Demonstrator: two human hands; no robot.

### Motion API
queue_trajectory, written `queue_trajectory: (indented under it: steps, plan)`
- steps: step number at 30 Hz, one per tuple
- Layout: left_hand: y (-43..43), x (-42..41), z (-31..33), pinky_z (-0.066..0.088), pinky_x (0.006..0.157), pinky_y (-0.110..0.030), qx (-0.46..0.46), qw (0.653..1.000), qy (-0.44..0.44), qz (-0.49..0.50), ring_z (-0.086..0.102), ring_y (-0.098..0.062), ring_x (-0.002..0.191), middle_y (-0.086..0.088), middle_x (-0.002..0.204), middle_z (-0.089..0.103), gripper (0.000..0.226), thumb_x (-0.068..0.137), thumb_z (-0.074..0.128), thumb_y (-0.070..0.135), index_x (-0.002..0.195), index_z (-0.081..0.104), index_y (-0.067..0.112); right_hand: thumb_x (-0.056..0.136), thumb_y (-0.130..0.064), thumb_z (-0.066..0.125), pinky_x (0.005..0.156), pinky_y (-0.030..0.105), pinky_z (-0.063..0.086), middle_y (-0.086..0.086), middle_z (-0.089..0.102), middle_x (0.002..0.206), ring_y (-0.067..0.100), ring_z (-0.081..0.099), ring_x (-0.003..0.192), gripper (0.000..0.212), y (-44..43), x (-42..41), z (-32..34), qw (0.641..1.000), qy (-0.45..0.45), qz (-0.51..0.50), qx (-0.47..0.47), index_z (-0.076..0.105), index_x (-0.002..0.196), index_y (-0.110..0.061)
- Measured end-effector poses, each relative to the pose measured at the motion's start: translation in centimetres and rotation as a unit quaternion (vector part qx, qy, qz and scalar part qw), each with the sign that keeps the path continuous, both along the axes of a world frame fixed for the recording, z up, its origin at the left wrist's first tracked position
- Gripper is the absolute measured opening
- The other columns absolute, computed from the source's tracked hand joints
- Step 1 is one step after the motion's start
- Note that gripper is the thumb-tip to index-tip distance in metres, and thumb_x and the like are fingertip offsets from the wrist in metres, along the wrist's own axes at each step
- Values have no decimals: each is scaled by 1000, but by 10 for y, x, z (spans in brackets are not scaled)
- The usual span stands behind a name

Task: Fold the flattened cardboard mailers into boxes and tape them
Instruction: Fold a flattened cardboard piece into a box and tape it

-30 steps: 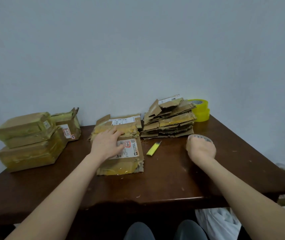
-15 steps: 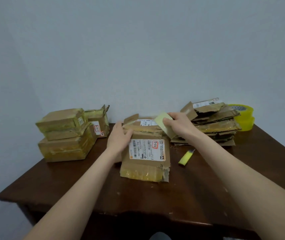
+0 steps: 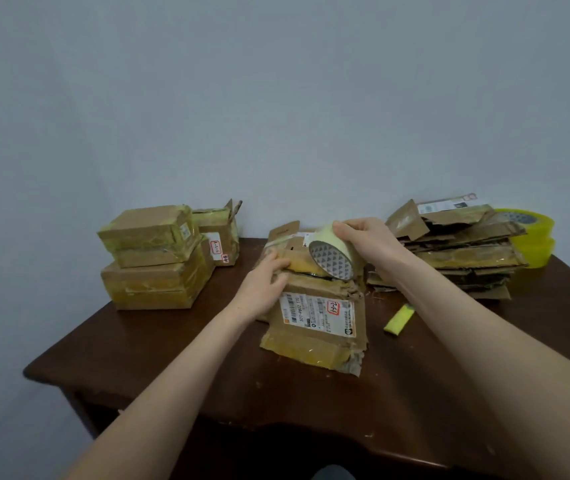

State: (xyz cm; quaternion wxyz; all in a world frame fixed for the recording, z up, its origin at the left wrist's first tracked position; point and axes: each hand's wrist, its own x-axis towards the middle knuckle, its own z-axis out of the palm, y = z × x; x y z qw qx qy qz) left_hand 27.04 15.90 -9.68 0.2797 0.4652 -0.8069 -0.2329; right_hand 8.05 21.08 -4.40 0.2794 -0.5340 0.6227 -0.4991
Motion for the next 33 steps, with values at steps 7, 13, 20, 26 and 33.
queue_trajectory:
  steps: [7,13,20,26,33]
  plan:
    - [-3,-5,-8,25,116,-37,-26,1000,0,9,26,-17,142,0,156,24,85,76,77,39,146,34,16,98,-31,48,64,28,38,1,56,91,16,50,80,27,4,-9,-6,967,-70,-213,-121,60,105,-8]
    - [-2,-9,-5,35,110,-40,-24,999,45,1,40,-15,130,3,145,40,80,70,80,41,139,45,20,102,-27,43,63,29,42,0,55,92,14,52,77,18,8,-5,-53,947,-193,-237,-94,53,105,-12]
    - [5,0,-12,33,111,-40,-66,996,55,18,38,-15,133,3,146,42,68,72,79,38,133,54,21,103,-25,39,62,27,45,-3,55,92,10,54,77,13,9,18,-58,930,-265,-227,-114,49,108,-19]
    - [7,-6,-6,39,102,-35,-160,977,-143,15,37,-15,133,4,152,26,66,83,52,64,131,49,20,102,-25,41,67,30,43,-4,57,89,11,53,77,13,10,1,-51,958,-177,-203,-98,53,100,-19]
    - [7,-5,-11,38,98,-30,-231,959,-162,-22,42,-14,126,2,135,48,73,80,25,71,122,48,16,102,-29,39,76,36,43,1,59,96,21,55,90,25,-2,-27,-27,972,-49,-204,-108,59,106,-15]
